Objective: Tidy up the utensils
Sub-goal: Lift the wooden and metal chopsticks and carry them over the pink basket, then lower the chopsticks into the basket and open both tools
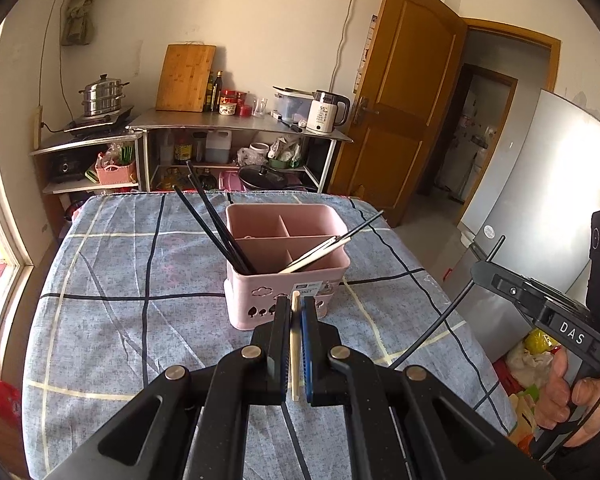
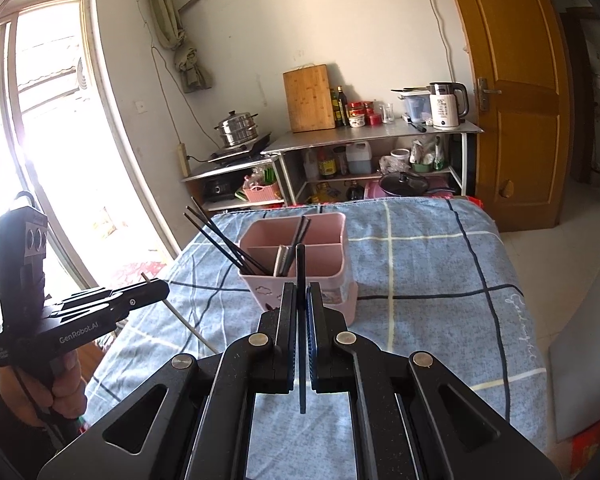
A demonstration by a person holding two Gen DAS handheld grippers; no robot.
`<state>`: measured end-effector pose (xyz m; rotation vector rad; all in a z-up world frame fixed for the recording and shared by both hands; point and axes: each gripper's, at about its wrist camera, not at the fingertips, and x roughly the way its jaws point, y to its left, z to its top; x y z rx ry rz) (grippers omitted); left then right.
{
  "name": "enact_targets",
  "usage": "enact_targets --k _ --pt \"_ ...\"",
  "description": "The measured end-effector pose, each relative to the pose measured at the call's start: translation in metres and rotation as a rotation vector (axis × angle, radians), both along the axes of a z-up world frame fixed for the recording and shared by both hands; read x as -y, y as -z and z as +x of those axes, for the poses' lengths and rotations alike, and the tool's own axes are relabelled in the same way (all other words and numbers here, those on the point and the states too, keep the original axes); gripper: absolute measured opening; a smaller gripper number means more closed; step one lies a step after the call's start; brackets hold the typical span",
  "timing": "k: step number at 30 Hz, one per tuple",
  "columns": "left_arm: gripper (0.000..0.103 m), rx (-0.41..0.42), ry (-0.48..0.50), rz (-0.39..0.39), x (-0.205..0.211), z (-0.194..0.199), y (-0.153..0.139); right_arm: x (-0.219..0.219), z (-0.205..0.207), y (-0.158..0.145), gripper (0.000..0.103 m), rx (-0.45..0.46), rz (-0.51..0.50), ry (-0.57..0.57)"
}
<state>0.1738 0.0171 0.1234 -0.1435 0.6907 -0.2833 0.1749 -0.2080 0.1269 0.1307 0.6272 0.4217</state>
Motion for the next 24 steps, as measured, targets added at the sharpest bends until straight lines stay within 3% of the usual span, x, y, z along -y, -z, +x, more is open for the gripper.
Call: enact_targets --k 18,24 --pt "0.005 0.121 -0.088 -0.038 -0.036 0.061 -0.085 -0.037 0.052 -0.068 0.005 0.143 0.075 -0.018" --pt "0.005 0.124 -0.094 -0.053 -0.039 0.089 -0.089 -0.042 0.074 -0.076 0.005 0.174 0.103 0.007"
